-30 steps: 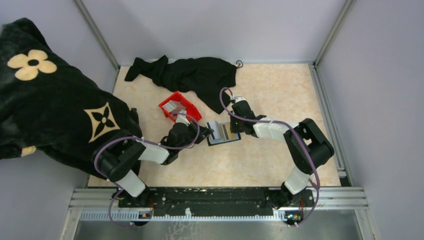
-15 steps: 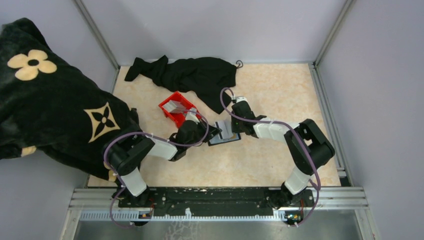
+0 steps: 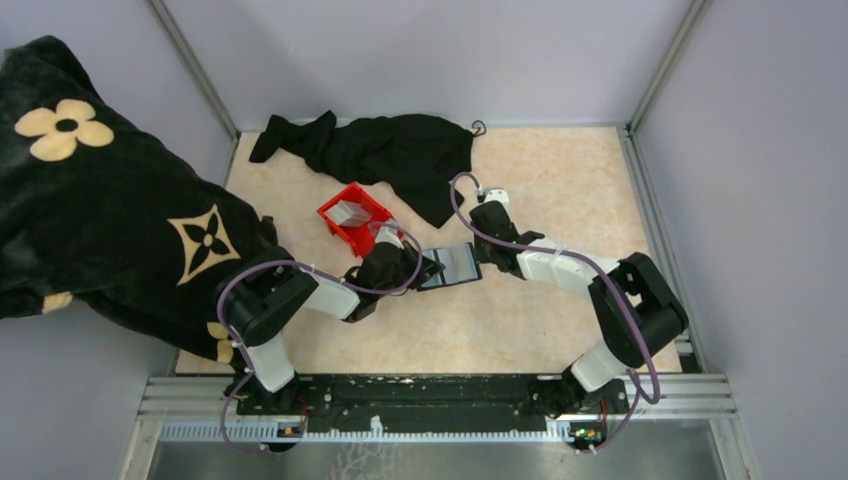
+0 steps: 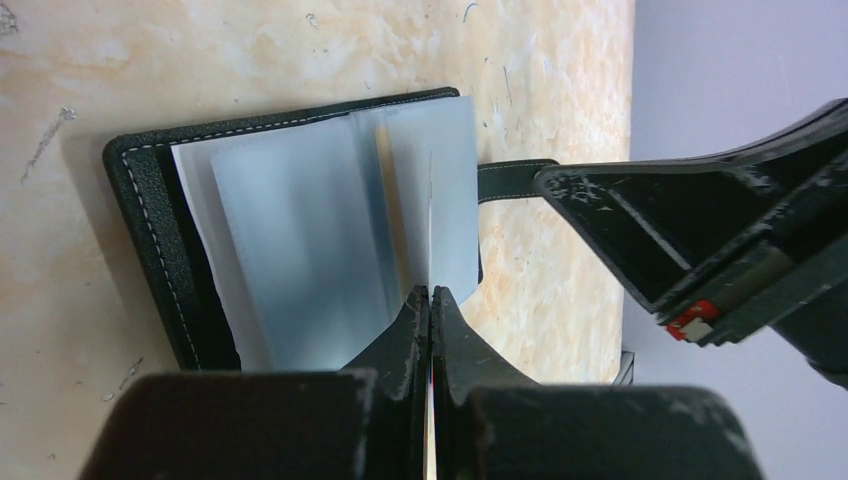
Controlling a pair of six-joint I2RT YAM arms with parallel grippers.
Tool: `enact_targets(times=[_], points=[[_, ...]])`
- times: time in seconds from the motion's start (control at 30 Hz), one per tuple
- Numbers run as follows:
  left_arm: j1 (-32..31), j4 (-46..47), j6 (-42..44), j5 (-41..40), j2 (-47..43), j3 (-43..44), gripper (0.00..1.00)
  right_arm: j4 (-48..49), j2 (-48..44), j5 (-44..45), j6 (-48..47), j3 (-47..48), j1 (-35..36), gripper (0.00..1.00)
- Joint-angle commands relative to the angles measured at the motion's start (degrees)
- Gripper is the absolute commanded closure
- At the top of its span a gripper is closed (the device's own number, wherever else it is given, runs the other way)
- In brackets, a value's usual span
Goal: Put the credit cards into the card holder
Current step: Turn over the card slot in the card holder.
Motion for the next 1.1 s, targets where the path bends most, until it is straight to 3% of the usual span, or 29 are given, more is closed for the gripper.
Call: enact_targets(times=[0.0, 0.53, 1.07], points=[[-0.5, 0.1, 1.7, -0.7, 1.1, 1.7, 1.0, 2.7, -4.2, 0.2, -0.5, -0.4, 0.4, 0.94], [-0.6, -1.6, 3.1, -1.3, 0.4, 2.0, 1.0, 3.5, 4.8, -5.4, -1.6, 3.7, 4.0, 0.94], [-0.1, -1.6, 5.2, -7.1, -6.6, -2.9, 1.0, 3.9, 8.9, -5.9, 0.4, 1.9, 4.0, 0.94]])
